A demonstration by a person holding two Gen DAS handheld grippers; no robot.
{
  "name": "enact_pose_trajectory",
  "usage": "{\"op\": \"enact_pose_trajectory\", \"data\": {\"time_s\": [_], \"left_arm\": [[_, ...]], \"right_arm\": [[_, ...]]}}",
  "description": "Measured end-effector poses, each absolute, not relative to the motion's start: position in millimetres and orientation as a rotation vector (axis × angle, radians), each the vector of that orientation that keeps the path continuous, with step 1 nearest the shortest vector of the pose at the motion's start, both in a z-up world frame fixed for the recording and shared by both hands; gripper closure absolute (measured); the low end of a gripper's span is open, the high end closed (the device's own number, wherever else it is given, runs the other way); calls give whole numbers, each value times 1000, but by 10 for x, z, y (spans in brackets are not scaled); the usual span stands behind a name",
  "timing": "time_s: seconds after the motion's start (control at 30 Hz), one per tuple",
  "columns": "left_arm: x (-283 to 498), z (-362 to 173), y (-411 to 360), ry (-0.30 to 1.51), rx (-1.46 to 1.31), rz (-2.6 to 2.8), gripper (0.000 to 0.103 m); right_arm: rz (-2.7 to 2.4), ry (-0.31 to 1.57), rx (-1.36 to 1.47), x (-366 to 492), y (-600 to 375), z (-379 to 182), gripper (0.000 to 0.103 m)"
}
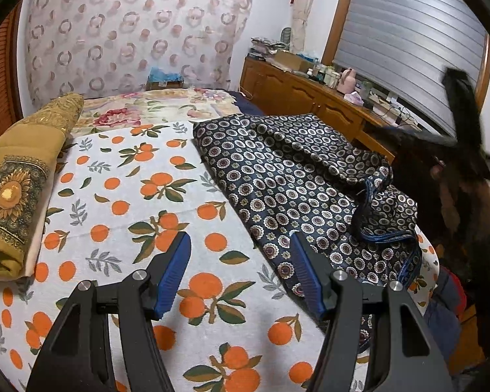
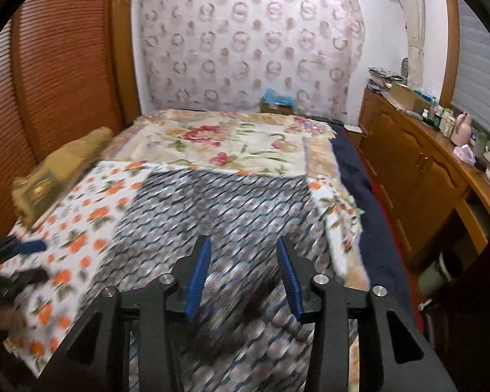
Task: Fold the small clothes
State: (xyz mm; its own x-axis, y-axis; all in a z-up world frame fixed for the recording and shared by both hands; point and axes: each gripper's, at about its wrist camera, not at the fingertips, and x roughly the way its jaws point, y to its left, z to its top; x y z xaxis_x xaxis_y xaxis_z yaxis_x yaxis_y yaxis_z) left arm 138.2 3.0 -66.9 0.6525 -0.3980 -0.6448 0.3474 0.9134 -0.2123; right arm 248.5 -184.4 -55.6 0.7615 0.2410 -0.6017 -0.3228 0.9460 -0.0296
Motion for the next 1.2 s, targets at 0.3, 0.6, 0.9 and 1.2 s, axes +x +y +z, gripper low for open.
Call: {"op": "enact_pose_trajectory", "data": {"time_s": [0.3,0.6,0.9,1.2], "left_arm": [[1363,-667,-45,750,-65,-428,39],[1368,-700,-45,763,-70,-430,39],[1371,-748,-143,771,-67,-451,39],[1380,-793,-467,788,-17,-498,39]], "right_arm": [[488,698,-158,1941,-1753,-884,59],[443,820,-225,2284,-1761,-1284,61],[397,710,-82,1838,-2385,-952,97],[258,735,-15,1321,-3223,-927,97]]}}
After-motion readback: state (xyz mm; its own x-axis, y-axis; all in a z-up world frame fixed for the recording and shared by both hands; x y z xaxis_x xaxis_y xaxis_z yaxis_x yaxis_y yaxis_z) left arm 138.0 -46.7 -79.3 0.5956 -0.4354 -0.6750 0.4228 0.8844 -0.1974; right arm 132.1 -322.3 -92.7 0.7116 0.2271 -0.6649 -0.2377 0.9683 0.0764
